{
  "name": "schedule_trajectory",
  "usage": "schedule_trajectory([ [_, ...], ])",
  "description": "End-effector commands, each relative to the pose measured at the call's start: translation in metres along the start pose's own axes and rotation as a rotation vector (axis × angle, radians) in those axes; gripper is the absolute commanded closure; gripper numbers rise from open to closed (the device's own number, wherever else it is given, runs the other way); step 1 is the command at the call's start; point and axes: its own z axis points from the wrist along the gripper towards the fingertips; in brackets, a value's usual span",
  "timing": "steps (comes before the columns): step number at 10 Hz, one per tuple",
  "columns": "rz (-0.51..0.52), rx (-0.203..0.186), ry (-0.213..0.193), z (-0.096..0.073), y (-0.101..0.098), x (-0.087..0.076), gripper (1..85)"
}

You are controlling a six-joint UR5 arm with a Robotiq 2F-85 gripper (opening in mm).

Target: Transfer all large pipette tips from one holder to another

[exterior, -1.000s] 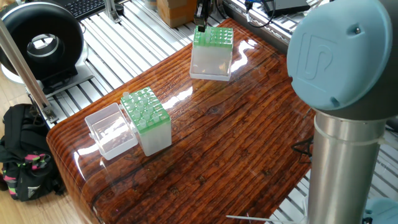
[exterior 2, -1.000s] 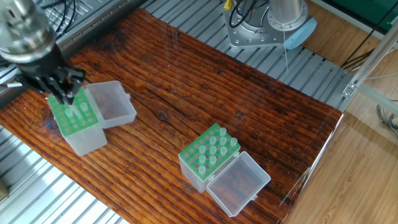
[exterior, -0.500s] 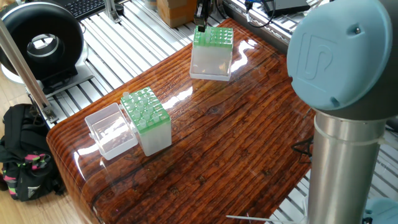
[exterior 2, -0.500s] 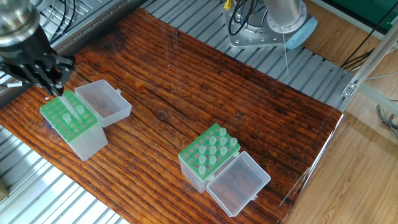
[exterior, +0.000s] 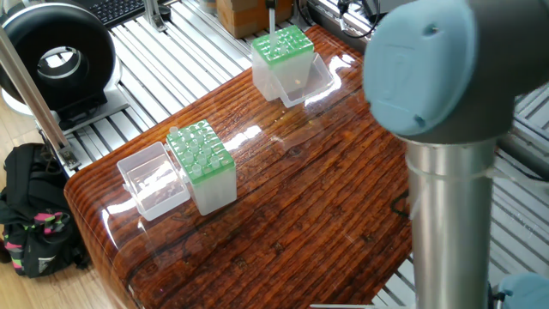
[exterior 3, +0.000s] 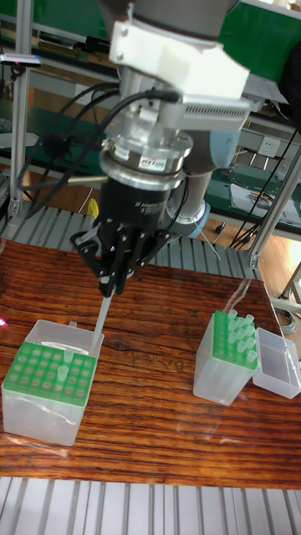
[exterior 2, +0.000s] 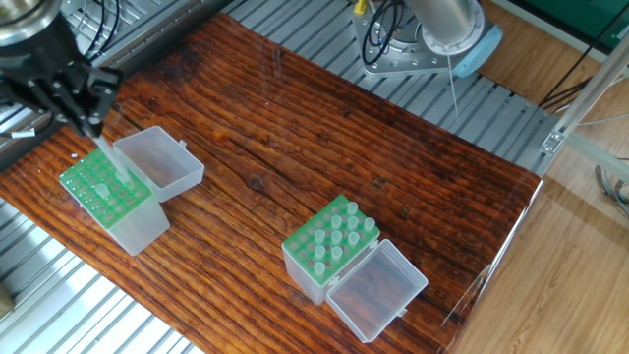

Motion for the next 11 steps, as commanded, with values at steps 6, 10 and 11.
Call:
schedule_trajectory([
  [6, 0.120, -0.078, -0.104, 0.000, 0.102, -0.033, 84.7],
  [10, 0.183, -0.025, -0.103, 0.026, 0.129, -0.040, 84.7],
  [11, 0.187, -0.030, -0.098, 0.026, 0.130, -0.039, 84.7],
])
